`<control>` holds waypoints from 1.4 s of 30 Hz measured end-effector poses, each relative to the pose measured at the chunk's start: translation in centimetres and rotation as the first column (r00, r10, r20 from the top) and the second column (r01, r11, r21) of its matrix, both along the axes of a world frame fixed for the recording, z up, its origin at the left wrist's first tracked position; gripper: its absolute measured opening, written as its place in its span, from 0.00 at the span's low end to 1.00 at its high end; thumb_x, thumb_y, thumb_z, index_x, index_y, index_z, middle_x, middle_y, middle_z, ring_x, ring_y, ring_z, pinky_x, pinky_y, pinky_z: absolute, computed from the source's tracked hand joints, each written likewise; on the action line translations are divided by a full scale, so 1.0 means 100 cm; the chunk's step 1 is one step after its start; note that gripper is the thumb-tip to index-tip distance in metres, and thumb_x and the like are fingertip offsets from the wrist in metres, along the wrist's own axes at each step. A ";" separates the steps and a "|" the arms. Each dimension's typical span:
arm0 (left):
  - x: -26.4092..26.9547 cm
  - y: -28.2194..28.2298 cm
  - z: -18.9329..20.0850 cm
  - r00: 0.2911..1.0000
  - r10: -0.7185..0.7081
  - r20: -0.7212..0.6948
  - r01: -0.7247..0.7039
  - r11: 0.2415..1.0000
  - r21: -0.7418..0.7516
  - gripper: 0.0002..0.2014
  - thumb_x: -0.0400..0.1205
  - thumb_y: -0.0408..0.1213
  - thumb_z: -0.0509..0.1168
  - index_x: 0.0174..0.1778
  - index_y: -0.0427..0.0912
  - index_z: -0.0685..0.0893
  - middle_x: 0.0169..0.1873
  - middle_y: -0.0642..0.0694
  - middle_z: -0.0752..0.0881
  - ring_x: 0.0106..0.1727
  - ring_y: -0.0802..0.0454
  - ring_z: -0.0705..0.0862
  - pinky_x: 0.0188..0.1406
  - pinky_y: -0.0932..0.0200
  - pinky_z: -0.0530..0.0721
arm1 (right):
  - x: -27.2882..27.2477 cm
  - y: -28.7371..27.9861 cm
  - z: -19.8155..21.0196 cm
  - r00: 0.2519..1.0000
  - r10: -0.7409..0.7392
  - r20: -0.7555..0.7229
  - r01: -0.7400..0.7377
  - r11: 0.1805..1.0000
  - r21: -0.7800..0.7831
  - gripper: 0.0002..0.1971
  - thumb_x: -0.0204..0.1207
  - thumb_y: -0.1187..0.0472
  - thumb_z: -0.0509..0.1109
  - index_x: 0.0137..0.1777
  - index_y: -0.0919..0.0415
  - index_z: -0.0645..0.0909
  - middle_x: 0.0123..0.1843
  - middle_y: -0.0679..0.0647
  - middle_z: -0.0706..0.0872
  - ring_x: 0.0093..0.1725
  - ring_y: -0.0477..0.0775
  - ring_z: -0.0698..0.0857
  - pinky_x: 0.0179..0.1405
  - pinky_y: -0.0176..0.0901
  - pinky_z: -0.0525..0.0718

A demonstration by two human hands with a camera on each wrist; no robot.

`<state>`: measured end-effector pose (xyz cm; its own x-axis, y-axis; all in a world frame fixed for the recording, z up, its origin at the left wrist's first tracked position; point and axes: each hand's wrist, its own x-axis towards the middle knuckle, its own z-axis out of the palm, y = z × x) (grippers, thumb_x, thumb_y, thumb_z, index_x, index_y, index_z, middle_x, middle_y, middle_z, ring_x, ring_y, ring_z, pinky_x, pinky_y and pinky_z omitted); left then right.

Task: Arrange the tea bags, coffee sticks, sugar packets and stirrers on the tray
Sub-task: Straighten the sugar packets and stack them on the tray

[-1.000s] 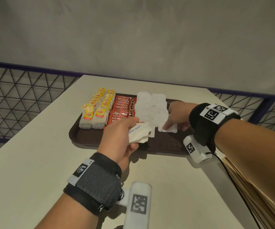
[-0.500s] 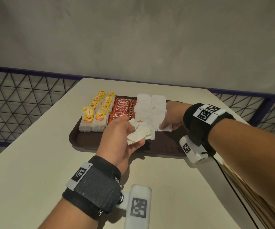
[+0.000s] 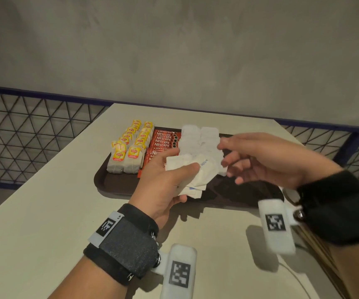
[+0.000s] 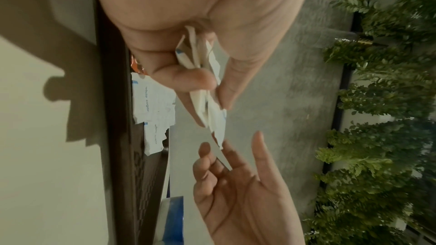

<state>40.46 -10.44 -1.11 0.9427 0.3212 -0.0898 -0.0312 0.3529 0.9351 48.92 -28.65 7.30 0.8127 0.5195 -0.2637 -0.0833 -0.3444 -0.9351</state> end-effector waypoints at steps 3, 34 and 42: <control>-0.003 -0.005 0.001 1.000 -0.030 -0.005 0.030 0.999 0.041 0.24 0.76 0.34 0.79 0.66 0.55 0.83 0.55 0.46 0.93 0.37 0.51 0.91 0.18 0.61 0.75 | -0.021 -0.010 -0.022 0.992 0.056 -0.109 -0.047 0.995 0.083 0.27 0.66 0.51 0.80 0.63 0.63 0.86 0.46 0.61 0.89 0.41 0.58 0.87 0.38 0.48 0.87; -0.010 -0.012 0.008 0.999 0.029 -0.021 -0.030 0.997 -0.067 0.16 0.83 0.30 0.70 0.66 0.48 0.84 0.45 0.42 0.94 0.33 0.47 0.91 0.09 0.68 0.70 | -0.029 -0.015 -0.058 0.978 -0.151 -0.145 0.208 0.793 0.573 0.18 0.76 0.82 0.66 0.59 0.64 0.83 0.60 0.64 0.92 0.58 0.65 0.92 0.60 0.58 0.85; -0.009 -0.014 0.003 0.995 -0.081 -0.051 0.082 0.997 0.010 0.11 0.84 0.33 0.68 0.61 0.37 0.89 0.35 0.44 0.91 0.27 0.53 0.87 0.09 0.68 0.62 | -0.038 -0.014 -0.055 0.998 0.054 -0.029 -0.036 0.895 0.445 0.24 0.74 0.83 0.69 0.67 0.62 0.84 0.60 0.61 0.93 0.60 0.62 0.92 0.58 0.54 0.91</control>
